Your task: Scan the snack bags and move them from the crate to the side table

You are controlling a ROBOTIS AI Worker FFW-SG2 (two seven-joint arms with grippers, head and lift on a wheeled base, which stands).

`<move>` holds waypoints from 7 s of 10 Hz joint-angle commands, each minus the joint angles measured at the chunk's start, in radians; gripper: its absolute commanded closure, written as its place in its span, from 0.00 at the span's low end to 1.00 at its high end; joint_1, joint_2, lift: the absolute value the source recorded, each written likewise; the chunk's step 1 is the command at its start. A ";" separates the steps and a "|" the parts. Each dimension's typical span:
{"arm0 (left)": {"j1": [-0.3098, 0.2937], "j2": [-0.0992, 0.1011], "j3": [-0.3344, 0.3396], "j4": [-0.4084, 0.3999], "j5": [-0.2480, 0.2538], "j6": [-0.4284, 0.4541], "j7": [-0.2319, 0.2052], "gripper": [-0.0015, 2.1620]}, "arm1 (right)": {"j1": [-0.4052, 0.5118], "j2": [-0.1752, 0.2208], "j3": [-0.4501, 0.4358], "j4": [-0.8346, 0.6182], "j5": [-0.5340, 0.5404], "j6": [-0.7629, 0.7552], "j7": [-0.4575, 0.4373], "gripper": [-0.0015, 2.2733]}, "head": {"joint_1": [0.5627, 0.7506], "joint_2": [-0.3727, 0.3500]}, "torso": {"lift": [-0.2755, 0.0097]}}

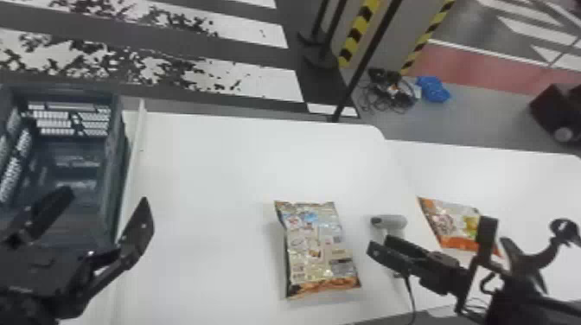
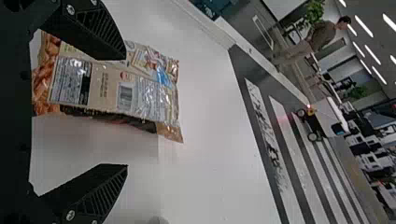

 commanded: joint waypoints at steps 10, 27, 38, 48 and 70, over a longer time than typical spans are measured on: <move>0.059 0.010 -0.014 -0.032 -0.077 0.043 0.015 0.03 | -0.316 -0.217 0.386 0.344 0.132 0.096 0.223 0.05 | 0.70 0.03 | 0.66; -0.035 0.021 -0.013 0.024 -0.036 0.095 0.014 0.03 | -0.497 -0.195 0.110 0.368 0.049 -0.094 -0.124 0.96 | 0.70 0.03 | 0.66; -0.007 0.032 -0.017 0.017 -0.013 0.040 -0.005 0.03 | -0.671 -0.175 0.296 0.947 0.387 -0.542 -0.968 0.91 | 0.70 0.03 | 0.66; -0.015 0.030 -0.041 -0.015 -0.025 0.061 0.008 0.03 | -0.551 -0.186 0.265 0.810 0.256 -0.564 -1.130 0.02 | 0.70 0.03 | 0.66; 0.321 -0.005 0.039 -0.064 -0.114 -0.190 0.117 0.03 | 0.489 0.148 0.411 -0.314 -0.054 -0.916 -0.880 0.04 | 0.70 0.08 | 0.66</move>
